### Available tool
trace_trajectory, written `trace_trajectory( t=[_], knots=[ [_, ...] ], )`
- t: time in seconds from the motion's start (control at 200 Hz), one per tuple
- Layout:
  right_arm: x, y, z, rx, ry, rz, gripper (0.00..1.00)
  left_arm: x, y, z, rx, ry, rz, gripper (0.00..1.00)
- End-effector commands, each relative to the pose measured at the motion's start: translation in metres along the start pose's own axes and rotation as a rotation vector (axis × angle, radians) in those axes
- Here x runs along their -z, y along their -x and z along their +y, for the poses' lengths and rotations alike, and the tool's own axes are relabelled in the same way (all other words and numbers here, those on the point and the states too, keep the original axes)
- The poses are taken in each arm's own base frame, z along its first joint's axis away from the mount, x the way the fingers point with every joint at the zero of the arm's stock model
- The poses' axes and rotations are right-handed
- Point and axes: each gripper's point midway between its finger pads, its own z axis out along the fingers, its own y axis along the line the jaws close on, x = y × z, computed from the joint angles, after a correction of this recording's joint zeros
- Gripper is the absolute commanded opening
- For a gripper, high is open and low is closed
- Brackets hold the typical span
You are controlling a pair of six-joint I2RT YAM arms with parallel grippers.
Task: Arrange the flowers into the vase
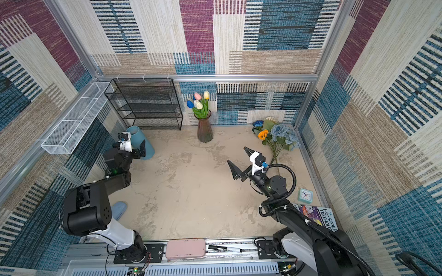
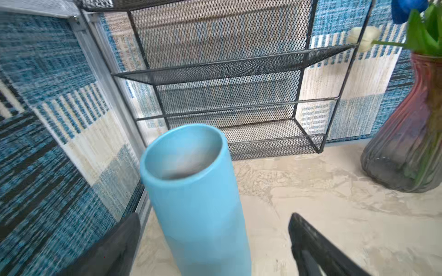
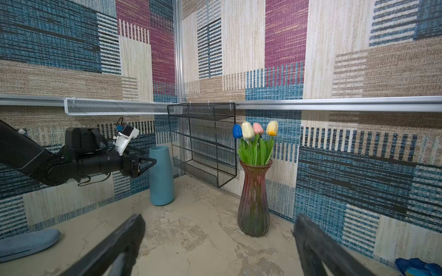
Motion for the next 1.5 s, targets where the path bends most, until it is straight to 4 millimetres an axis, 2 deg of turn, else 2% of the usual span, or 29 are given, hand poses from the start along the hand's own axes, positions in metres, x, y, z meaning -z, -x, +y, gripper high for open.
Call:
trace_trajectory(
  t=[0.0, 0.245, 0.496, 0.581, 0.646, 0.731, 0.801, 0.841, 0.911, 0.982, 1.127, 1.287, 1.437, 1.497],
  knots=[
    [-0.001, 0.006, 0.001, 0.018, 0.007, -0.017, 1.00, -0.013, 0.018, 0.001, 0.020, -0.027, -0.076, 0.99],
    [-0.003, 0.013, -0.001, 0.048, -0.003, -0.023, 1.00, -0.045, 0.006, 0.013, 0.021, 0.002, -0.071, 0.99],
    [-0.003, 0.021, -0.008, 0.077, -0.048, -0.030, 1.00, -0.056, -0.005, 0.014, 0.032, -0.002, -0.072, 0.91],
    [-0.003, 0.022, -0.011, 0.076, -0.065, -0.034, 1.00, -0.058, -0.010, 0.012, 0.031, -0.009, -0.071, 0.84],
    [-0.005, 0.021, -0.013, 0.076, -0.076, -0.030, 1.00, -0.061, -0.013, 0.009, 0.040, -0.028, -0.066, 0.73],
    [-0.010, 0.018, -0.024, 0.062, -0.125, -0.012, 1.00, -0.061, -0.014, 0.006, 0.050, -0.047, -0.069, 0.65],
    [-0.015, 0.016, -0.032, 0.053, -0.161, 0.006, 1.00, -0.060, -0.016, 0.005, 0.053, -0.048, -0.067, 0.54],
    [-0.017, 0.015, -0.034, 0.049, -0.170, 0.014, 1.00, -0.060, -0.017, 0.005, 0.053, -0.047, -0.066, 0.52],
    [-0.018, 0.018, -0.031, 0.051, -0.153, 0.004, 1.00, -0.060, -0.018, 0.005, 0.051, -0.047, -0.063, 0.52],
    [-0.019, 0.022, -0.029, 0.048, -0.141, -0.007, 1.00, -0.059, -0.019, 0.006, 0.047, -0.039, -0.062, 0.68],
    [-0.017, 0.027, -0.025, 0.047, -0.127, -0.024, 1.00, -0.057, -0.016, 0.002, 0.032, -0.061, -0.054, 0.81],
    [-0.015, 0.024, -0.027, 0.049, -0.135, -0.023, 1.00, -0.054, -0.014, -0.011, 0.061, -0.128, -0.047, 0.85],
    [-0.018, 0.017, -0.028, 0.039, -0.132, -0.009, 1.00, -0.045, -0.011, -0.037, 0.086, -0.205, -0.063, 0.86],
    [-0.019, 0.017, -0.027, 0.034, -0.127, -0.012, 1.00, -0.041, -0.010, -0.053, 0.069, -0.238, -0.050, 0.86]
  ],
)
